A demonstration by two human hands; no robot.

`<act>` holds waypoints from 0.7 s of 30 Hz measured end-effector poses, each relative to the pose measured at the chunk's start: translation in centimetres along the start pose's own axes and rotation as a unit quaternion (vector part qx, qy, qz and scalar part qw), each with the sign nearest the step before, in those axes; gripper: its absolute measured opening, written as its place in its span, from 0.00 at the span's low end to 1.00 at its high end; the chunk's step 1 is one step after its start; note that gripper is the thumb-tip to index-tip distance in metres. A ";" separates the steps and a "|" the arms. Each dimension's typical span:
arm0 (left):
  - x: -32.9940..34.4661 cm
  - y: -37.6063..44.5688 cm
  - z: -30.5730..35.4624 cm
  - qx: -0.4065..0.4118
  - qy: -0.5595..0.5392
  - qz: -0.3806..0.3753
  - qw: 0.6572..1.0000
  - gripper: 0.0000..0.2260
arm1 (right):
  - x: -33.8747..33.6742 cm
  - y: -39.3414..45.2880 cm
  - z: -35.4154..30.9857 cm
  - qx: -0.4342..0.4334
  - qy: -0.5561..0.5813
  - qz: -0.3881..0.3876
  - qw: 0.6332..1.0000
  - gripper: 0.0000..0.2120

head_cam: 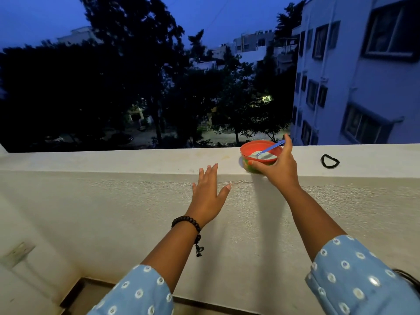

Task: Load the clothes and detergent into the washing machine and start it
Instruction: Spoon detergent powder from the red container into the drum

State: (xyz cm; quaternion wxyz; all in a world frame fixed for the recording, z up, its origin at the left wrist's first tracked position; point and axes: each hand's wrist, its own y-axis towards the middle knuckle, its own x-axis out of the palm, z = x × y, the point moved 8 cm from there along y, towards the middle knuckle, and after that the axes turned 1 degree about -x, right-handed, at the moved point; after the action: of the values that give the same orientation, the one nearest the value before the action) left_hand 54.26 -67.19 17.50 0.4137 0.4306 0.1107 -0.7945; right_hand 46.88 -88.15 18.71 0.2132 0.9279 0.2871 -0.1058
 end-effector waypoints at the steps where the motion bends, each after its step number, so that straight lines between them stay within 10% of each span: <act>1: -0.4 -0.5 -0.3 -0.005 -0.018 0.001 1.000 0.30 | 0.0 -0.3 -0.2 0.001 0.007 -0.001 1.000 0.57; 21: -8.5 -21.7 -12.3 -0.242 -0.392 0.174 0.870 0.31 | 12.4 -22.6 -10.7 -0.106 0.132 -0.291 0.942 0.58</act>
State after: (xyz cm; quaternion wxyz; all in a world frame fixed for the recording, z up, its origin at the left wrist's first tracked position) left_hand 47.67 -42.09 12.76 0.6463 -0.0176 0.0515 -0.7612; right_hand 44.64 -60.40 16.67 0.2301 0.7815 0.5799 -0.0093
